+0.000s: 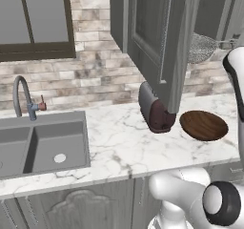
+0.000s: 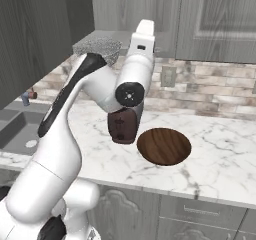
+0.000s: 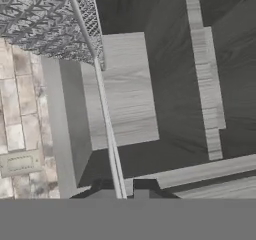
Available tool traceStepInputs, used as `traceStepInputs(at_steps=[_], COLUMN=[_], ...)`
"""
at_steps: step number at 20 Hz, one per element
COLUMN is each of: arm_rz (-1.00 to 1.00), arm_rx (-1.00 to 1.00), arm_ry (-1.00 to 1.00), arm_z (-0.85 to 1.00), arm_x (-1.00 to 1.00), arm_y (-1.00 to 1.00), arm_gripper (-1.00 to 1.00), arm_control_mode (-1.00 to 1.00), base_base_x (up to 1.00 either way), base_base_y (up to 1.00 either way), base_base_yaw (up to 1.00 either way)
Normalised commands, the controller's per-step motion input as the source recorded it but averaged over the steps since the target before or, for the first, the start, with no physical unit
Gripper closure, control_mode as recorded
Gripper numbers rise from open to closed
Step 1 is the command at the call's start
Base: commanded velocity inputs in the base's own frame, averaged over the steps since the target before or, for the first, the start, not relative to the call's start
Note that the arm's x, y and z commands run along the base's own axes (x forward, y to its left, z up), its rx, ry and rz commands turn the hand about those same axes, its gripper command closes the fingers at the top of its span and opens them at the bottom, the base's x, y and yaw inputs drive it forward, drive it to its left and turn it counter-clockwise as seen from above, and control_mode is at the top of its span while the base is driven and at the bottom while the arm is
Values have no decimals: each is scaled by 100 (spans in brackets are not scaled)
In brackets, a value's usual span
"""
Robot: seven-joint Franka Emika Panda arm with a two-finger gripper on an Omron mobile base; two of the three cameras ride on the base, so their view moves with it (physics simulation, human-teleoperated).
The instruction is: Open the cabinet and setup a tea strainer by placing it in the bowl upright.
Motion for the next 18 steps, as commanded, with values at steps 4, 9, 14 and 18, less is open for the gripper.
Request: traceStepInputs(at_steps=[4, 9, 14, 18], arm_rz=[-8, -9, -8, -6], arm_rx=[1, 0, 1, 2], arm_ry=[5, 11, 9, 7], arm_z=[0, -16, -45, -54], arm_x=[-100, -99, -91, -75], arm_y=[-18, -22, -45, -45], arm_gripper=[100, 100, 100, 100], arm_control_mode=[-100, -100, -100, -100], base_base_x=[0, 0, 0, 0], base_base_y=[0, 0, 0, 0], base_base_yaw=[0, 0, 0, 0])
